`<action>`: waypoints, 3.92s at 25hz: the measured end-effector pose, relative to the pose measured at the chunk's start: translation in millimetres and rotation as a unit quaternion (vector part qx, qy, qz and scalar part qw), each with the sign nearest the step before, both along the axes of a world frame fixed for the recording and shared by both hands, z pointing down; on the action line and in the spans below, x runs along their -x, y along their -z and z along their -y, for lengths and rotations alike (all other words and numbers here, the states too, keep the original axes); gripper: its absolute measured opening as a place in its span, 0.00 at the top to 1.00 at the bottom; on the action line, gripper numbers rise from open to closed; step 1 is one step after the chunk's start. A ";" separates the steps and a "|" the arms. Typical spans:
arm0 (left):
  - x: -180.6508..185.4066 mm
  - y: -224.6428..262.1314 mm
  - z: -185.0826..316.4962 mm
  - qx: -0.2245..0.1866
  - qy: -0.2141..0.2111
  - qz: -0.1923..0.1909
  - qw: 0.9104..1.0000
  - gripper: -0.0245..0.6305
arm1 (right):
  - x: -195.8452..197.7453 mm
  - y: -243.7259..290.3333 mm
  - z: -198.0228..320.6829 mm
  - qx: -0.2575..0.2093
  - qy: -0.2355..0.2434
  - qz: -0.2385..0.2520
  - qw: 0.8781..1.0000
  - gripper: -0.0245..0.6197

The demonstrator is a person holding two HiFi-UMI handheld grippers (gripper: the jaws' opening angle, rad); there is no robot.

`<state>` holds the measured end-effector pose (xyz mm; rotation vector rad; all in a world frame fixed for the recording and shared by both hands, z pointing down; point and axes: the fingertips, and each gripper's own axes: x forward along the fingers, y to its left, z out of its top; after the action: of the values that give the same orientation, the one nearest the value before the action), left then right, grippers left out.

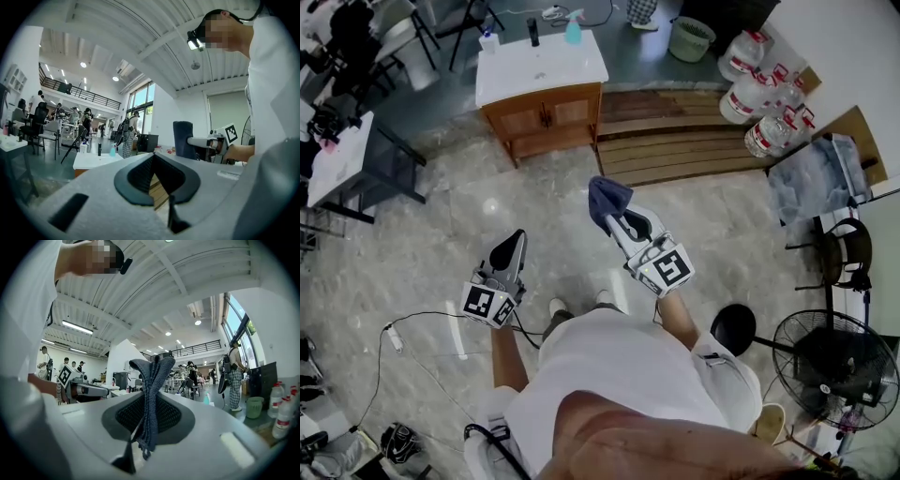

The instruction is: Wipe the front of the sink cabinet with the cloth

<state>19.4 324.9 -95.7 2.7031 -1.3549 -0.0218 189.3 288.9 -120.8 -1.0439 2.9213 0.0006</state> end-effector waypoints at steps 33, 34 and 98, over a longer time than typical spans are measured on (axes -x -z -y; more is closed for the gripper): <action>49.1 -26.7 209.0 0.002 0.001 -0.027 1.000 0.96 | 29.9 -38.3 185.1 0.027 -0.030 0.006 0.999 0.87; 60.0 -25.9 225.2 0.003 -0.004 -0.032 0.999 0.96 | 41.9 -38.3 200.2 0.029 -0.035 0.002 0.999 0.87; 211.4 -367.3 519.9 -0.045 0.083 -0.024 0.995 0.96 | 268.6 -368.9 516.5 -0.020 0.069 -0.028 0.997 0.87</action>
<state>-192.0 -194.9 271.6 2.6345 -1.5971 -0.1652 -79.3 -227.5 248.1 -0.8487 3.0237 0.0858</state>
